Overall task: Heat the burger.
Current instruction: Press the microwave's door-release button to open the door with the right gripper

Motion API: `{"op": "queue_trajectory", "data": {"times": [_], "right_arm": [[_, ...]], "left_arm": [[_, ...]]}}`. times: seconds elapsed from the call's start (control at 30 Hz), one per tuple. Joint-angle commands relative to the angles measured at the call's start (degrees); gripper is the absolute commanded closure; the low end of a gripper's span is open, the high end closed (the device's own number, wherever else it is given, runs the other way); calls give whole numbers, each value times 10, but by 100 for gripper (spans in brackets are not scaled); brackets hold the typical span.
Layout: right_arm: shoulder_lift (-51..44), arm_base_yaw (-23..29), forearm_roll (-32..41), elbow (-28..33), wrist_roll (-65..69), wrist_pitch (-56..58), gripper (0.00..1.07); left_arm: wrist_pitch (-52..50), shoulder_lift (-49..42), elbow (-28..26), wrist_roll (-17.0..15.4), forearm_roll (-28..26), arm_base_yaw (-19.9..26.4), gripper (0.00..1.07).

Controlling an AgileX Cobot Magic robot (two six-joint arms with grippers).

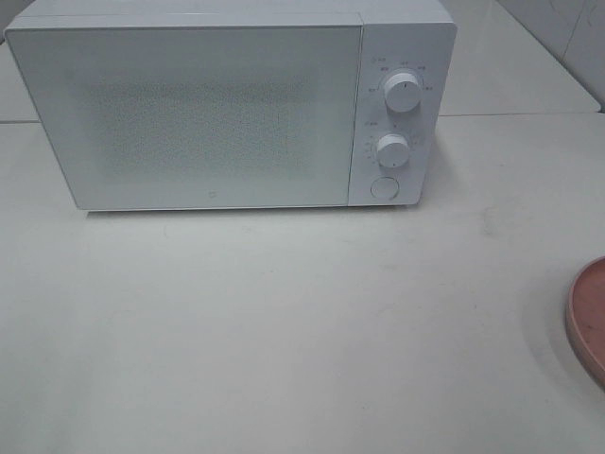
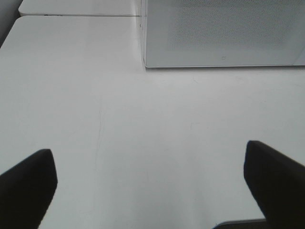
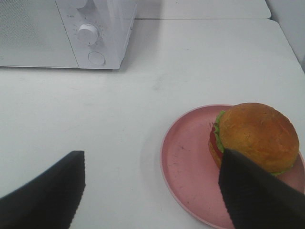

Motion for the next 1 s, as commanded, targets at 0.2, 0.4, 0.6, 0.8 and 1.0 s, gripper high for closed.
{"op": "queue_trajectory", "data": {"times": [0.2,0.4,0.6,0.8,1.0], "right_arm": [[-15,-2,-1,1,1,-5,32],[-15,-2,-2,1,1,-6,32],[-9,-2,-1,-17,10,-32,32],[26,-2,-2,-22,17,-65,32],[87,-2,-2,-22,17,-127,32]], "left_arm": [[-9,-13,0,1,-1,-3,4],[-9,-13,0,1,-1,-3,4],[-9,-13,0,1,-1,-3,4],[-9,-13,0,1,-1,-3,4],[-9,-13,0,1,-1,-3,4]]}}
